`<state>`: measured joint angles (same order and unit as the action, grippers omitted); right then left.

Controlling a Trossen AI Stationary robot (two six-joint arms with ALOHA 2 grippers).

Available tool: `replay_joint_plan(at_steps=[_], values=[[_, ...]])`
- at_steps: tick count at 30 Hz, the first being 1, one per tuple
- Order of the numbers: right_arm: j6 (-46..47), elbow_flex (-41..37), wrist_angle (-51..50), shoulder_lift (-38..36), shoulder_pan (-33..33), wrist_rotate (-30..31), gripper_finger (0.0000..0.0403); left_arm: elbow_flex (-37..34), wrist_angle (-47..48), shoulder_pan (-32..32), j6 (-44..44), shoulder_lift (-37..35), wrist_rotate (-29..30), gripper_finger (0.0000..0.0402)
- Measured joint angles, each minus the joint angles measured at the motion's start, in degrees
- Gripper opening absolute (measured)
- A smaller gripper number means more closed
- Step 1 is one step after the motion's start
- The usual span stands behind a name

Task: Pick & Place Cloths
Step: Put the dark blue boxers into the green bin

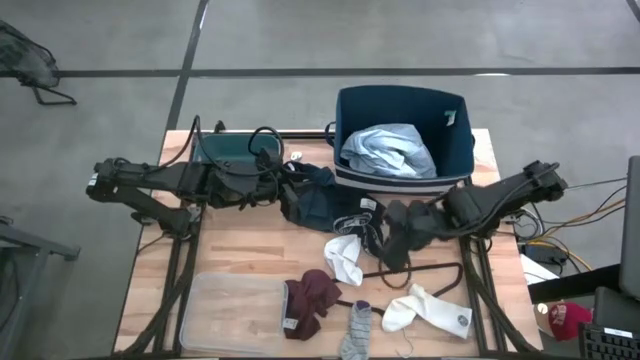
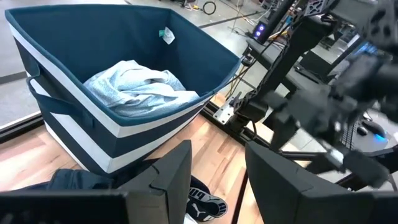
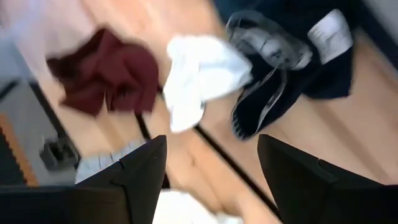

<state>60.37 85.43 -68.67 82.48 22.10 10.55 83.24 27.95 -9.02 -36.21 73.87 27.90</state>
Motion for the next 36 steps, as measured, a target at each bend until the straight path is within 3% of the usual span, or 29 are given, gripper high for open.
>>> replay_joint_plan(at_steps=[11,19,36], values=[[0.91,-11.03,2.80,0.00,5.52,-2.28,0.0217,0.00,0.05,0.00,0.02,0.00,-0.09,0.0156],[7.03,-18.54,14.79,0.00,7.24,-2.12,0.0223,-0.02,1.46,0.00,-1.27,0.00,-4.89,0.0156],[19.90,-37.73,36.20,0.11,-0.85,4.63,0.0266,-0.15,1.83,-0.01,-1.83,0.35,-4.94,0.0156]])
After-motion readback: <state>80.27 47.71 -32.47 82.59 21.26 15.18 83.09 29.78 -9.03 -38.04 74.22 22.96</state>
